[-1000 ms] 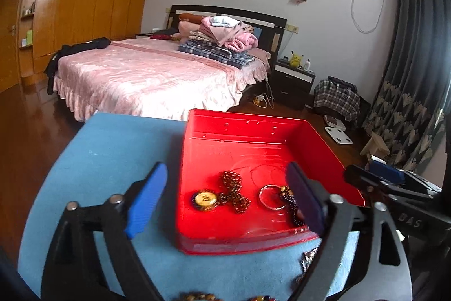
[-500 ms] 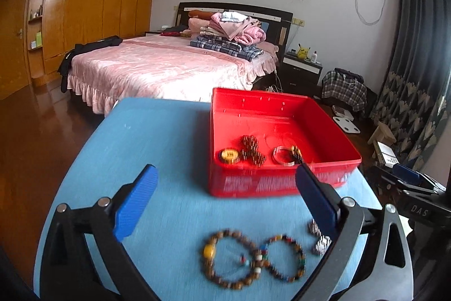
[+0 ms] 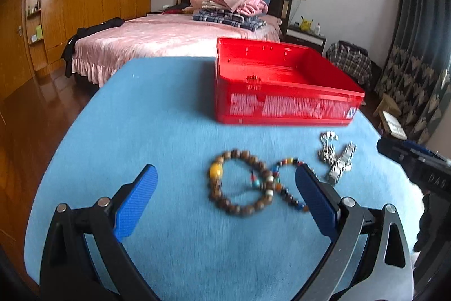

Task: Organize jewelry
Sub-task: 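Withdraw both grippers from the tin back over the bracelets, then move the left gripper to the brown bead bracelet while the right approaches the multicolour bracelet, then close the left gripper on the brown bracelet while the right closes on the multicolour bracelet, then lift both bracelets and carry them into the red tin, then open both grippers to release the bracelets in the tin, then withdraw both grippers from the tin toward the watch and chain necklace, then grasp the steel wristwatch with the right gripper while the left moves to the chain necklace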

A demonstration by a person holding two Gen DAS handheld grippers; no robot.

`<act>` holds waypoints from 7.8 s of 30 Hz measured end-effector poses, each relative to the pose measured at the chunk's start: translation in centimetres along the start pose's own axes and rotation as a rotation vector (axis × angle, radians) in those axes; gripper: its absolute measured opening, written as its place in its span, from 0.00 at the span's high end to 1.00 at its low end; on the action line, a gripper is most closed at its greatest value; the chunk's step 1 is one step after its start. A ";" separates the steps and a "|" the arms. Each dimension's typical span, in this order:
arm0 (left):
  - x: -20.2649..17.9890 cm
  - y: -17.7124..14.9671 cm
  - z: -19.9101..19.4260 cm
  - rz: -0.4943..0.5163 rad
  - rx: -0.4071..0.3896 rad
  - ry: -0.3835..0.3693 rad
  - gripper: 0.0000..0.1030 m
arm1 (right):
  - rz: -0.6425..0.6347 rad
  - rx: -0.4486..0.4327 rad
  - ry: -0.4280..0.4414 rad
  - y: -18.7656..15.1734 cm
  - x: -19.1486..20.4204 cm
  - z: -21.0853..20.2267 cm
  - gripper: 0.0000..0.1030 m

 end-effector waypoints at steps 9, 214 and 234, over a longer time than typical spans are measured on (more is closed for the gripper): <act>-1.2 -1.0 -0.4 0.011 0.000 -0.040 0.08 | -0.037 0.010 0.025 -1.1 1.5 -0.1 0.06; 1.4 1.1 2.7 -0.059 0.042 -0.023 0.13 | -0.059 0.215 -0.114 -1.6 4.6 5.8 0.08; -0.1 0.6 2.8 -0.042 0.052 -0.046 0.13 | -0.015 0.240 -0.190 -3.0 -0.1 3.8 0.08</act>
Point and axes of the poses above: each gripper's, at about its wrist camera, not at the fingertips, and z roughly the way its jaws point, x to its left, y to its top, the point moved 6 cm from there along z, roughly the way its jaws point, and after that the axes turned 15 degrees about -z, right-handed, at the moved point
